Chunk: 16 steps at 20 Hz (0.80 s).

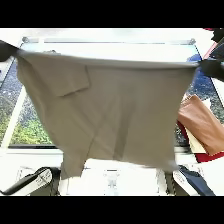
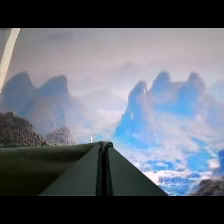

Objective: Fold the shirts.

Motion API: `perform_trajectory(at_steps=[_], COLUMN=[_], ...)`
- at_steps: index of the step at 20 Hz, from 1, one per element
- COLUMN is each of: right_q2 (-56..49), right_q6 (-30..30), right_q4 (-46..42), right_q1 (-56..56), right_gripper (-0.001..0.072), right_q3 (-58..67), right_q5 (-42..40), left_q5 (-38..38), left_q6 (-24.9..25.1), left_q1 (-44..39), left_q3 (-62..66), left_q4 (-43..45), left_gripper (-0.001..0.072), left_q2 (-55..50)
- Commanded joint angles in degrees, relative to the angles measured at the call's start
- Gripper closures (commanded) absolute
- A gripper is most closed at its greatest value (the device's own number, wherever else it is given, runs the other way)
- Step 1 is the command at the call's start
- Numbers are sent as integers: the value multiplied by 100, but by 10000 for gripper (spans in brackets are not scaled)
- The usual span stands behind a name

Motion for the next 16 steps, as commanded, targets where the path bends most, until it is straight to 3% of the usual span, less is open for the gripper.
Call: perform_trajectory(at_steps=[1, 3, 5, 7, 9, 12, 16], right_q2=[-1438, -2157, -2708, -3008, -3071, -3069, -2776], right_q6=[-404, -407, -404, -404, -404, -402, -402], right_q4=[743, 737, 737, 723, 721, 723, 400], right_q1=[369, 763, 1095, 1290, 1318, 1268, 1270], right_gripper=[689, 688, 689, 689, 689, 689, 688], right_q3=[-621, -684, -682, -682, -682, -680, -682], right_q5=[-1165, -2031, -2966, -3849, -4352, -4358, -3639], left_q5=[262, 920, 1996, 3058, 3698, 3331, 2264], left_q6=[313, 122, -461, -1019, -1226, -1172, -883], left_q1=[-667, -1032, -1215, -1248, -1226, -1226, -1231], left_q3=[-678, -695, -691, -691, -675, -577, -538], left_q4=[229, 881, 1401, 1652, 1696, 1698, 1703], left_gripper=[698, 698, 698, 697, 698, 698, 697], left_q2=[-1294, -2004, -2450, -2621, -2632, -2629, -2544])
